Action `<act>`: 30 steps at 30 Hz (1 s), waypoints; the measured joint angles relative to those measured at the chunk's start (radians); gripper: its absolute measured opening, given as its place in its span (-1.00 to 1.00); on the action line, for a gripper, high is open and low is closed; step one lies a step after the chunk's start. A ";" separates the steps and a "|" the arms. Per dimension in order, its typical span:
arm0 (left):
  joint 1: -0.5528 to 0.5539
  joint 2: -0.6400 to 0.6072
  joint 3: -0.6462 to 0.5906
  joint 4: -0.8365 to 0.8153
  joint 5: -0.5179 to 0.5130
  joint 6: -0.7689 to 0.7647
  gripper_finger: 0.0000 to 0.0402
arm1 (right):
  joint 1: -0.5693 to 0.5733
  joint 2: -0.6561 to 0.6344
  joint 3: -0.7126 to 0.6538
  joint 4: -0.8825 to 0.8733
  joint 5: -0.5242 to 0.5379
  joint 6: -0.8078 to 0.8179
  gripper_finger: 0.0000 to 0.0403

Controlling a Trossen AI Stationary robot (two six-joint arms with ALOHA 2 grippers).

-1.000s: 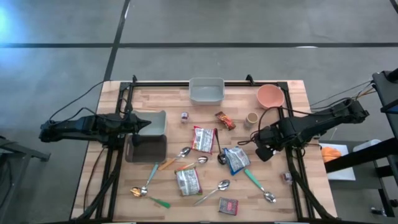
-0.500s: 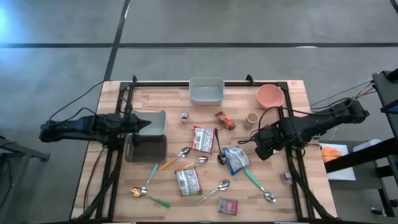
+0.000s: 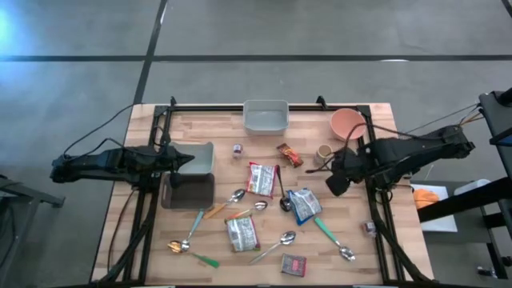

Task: Pick & Place Food Item
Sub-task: Put the white spice bottle into the top gray bin

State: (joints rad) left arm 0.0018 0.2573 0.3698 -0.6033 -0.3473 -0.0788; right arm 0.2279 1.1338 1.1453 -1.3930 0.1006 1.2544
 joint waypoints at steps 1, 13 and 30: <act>0.000 0.000 0.000 0.000 0.000 0.000 -1.00 | 0.000 0.003 0.032 -0.002 0.025 -0.010 -0.01; 0.000 0.000 0.000 0.000 0.000 0.000 -1.00 | -0.236 0.198 0.329 -0.013 0.154 -0.431 -0.01; 0.001 0.009 0.000 0.387 -0.005 0.025 -1.00 | -0.686 0.605 0.759 0.097 0.029 -1.010 -0.01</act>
State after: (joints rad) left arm 0.0025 0.2664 0.3698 -0.2163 -0.3519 -0.0533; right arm -0.4576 1.7392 1.9046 -1.2963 0.1300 0.2439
